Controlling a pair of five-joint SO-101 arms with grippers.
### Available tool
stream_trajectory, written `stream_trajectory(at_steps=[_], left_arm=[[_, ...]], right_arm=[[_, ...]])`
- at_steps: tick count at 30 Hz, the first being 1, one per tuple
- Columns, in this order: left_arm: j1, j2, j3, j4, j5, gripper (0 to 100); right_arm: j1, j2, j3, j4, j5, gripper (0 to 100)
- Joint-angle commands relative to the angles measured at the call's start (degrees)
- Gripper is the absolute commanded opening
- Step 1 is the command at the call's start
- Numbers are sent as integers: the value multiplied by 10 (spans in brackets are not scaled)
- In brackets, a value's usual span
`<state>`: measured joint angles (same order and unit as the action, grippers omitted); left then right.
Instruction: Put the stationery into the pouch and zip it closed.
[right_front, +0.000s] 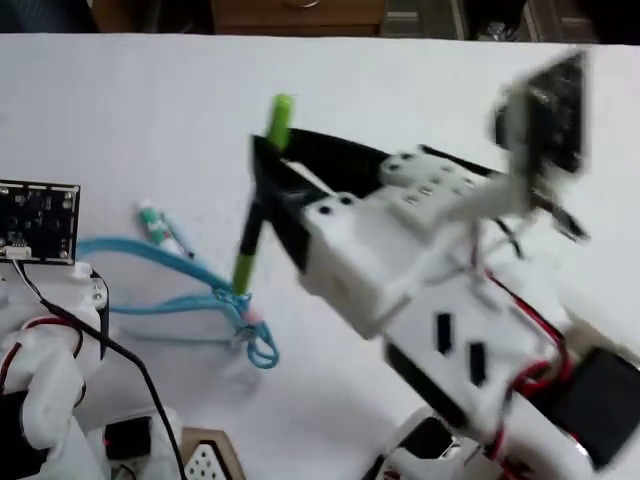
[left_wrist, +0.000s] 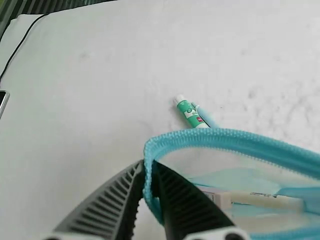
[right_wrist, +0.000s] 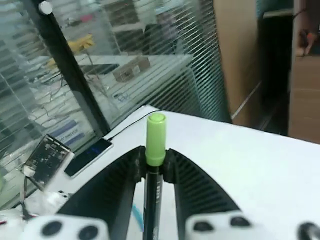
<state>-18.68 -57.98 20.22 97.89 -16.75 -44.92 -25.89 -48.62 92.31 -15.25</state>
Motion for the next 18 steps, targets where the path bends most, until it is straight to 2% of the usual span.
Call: stream_trajectory(at_steps=[1,4,9,18], left_arm=[[0,5,47,28,5,22],[1,5,47,28,5,22],[2,5,47,28,5,22],[2,5,47,28,5,22]], right_arm=[[39,-39,62,29,23,18],[65,-98,164,17,22,18],[73,-230,386,-98,34,18],[73,-487,810,-491,50,17]])
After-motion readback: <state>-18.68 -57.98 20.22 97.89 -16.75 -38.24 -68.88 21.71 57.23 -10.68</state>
